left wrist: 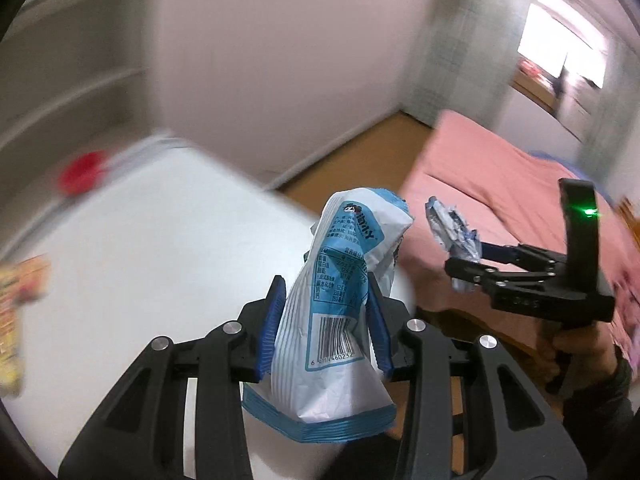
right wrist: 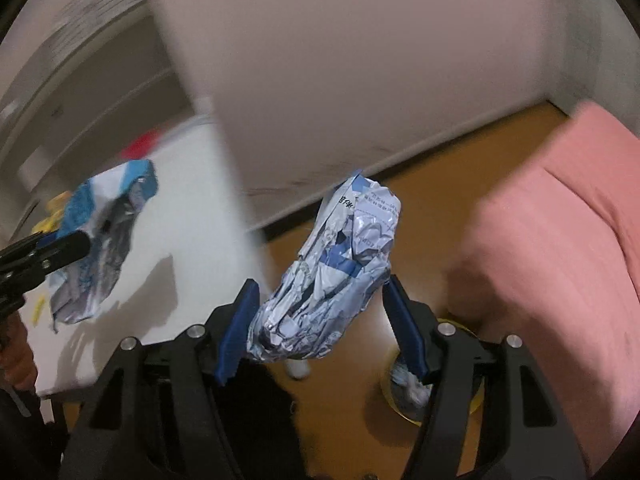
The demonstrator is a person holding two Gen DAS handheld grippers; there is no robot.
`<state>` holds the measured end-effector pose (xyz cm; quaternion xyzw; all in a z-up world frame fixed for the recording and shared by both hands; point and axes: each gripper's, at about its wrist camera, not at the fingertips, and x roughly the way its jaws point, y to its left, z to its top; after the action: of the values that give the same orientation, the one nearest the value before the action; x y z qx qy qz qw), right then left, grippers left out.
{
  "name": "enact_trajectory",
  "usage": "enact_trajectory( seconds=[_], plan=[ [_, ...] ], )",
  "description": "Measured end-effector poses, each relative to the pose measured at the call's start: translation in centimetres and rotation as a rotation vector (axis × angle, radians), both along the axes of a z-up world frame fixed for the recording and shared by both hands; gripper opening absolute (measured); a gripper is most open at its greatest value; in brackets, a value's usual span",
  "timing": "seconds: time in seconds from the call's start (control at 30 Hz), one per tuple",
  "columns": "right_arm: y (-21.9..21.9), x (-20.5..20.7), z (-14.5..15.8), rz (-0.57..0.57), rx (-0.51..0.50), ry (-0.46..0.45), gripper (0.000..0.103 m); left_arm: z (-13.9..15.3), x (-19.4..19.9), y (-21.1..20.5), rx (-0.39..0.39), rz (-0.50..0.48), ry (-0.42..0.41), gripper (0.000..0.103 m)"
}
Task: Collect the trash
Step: 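Carry the snack bag and foil to the bin and release both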
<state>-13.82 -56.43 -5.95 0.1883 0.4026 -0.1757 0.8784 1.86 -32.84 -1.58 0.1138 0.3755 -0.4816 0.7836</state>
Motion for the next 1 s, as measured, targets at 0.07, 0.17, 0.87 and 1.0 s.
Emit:
enact_trajectory(
  seconds=[0.07,0.17,0.87,1.0],
  plan=[
    [-2.8,-2.9,-1.2,-0.077,0.013,0.015,0.063,-0.8,-2.0,-3.9,-0.001,-0.081,0.009,0.038],
    [-6.7,-7.5,-3.7,-0.184,0.048,0.046,0.063,-2.8,-5.1,-9.6,0.029,-0.190,0.039,0.038],
    [-14.3,-14.1,-16.6,-0.305,0.273,0.163,0.063,-23.4,-9.6,-26.5,0.339,-0.311,0.261,0.043],
    [-14.4,-14.1,-16.3,-0.311,0.273,0.163,0.063,-23.6,-9.5,-27.5,0.346,-0.315,0.259,0.056]
  ],
)
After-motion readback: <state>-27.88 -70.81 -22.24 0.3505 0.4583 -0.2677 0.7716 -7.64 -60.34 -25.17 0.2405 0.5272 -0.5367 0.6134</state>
